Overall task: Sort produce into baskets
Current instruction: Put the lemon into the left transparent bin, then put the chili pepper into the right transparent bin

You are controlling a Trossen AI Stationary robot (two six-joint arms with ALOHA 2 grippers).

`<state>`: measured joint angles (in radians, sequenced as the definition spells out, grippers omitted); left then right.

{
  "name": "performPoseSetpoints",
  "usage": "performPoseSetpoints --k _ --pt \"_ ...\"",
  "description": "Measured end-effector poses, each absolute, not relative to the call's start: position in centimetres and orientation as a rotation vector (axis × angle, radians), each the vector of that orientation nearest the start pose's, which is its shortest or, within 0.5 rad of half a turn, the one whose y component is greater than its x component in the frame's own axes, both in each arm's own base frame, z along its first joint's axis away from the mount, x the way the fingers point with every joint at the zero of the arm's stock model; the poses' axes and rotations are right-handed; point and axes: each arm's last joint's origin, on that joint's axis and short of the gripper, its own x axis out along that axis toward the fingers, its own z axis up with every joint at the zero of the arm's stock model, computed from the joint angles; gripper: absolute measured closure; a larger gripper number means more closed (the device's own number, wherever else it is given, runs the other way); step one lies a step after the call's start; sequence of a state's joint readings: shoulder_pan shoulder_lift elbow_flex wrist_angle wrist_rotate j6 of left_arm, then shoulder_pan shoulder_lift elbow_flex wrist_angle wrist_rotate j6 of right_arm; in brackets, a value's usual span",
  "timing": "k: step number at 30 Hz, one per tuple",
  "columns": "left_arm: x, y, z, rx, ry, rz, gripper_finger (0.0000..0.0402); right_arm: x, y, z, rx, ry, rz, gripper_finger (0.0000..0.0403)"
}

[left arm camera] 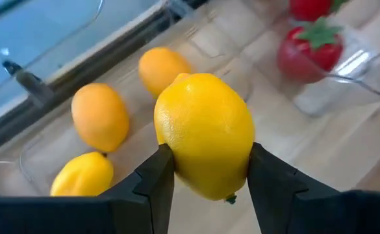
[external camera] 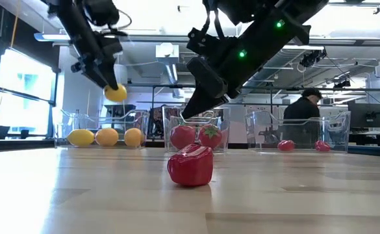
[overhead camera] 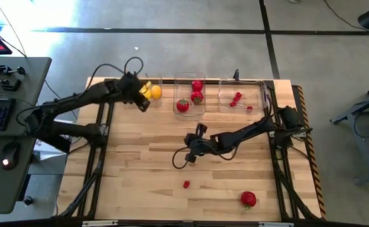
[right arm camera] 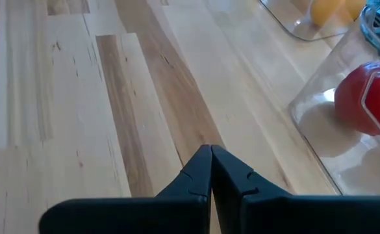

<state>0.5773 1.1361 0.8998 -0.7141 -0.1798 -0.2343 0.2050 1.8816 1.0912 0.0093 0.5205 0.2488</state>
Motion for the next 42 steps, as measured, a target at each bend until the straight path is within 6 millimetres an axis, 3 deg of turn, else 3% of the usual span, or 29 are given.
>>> performPoseSetpoints --k 6,11,24,32,37,42 --pt "17.4 16.4 23.8 -0.470 1.006 0.830 0.0259 37.7 6.4 15.8 -0.046 0.690 -0.384 0.0403" --pt "17.5 18.6 21.7 -0.486 1.056 0.834 0.0259 37.7 6.4 15.7 -0.048 0.692 -0.380 0.0403" --pt "18.6 19.9 18.0 -0.533 1.179 0.734 0.0255 37.7 6.4 15.7 -0.056 0.694 -0.378 0.0403" --pt "18.6 20.1 17.8 -0.495 1.208 0.794 0.0191 37.7 6.4 15.7 -0.051 0.697 -0.367 0.0403" --pt "18.7 20.1 19.1 -0.469 1.178 0.808 0.0148 37.7 6.4 15.7 -0.050 0.698 -0.364 0.0403" --pt "19.1 18.9 21.1 -0.387 1.107 0.777 0.0134 37.6 6.4 15.6 -0.072 0.707 -0.369 0.0403"
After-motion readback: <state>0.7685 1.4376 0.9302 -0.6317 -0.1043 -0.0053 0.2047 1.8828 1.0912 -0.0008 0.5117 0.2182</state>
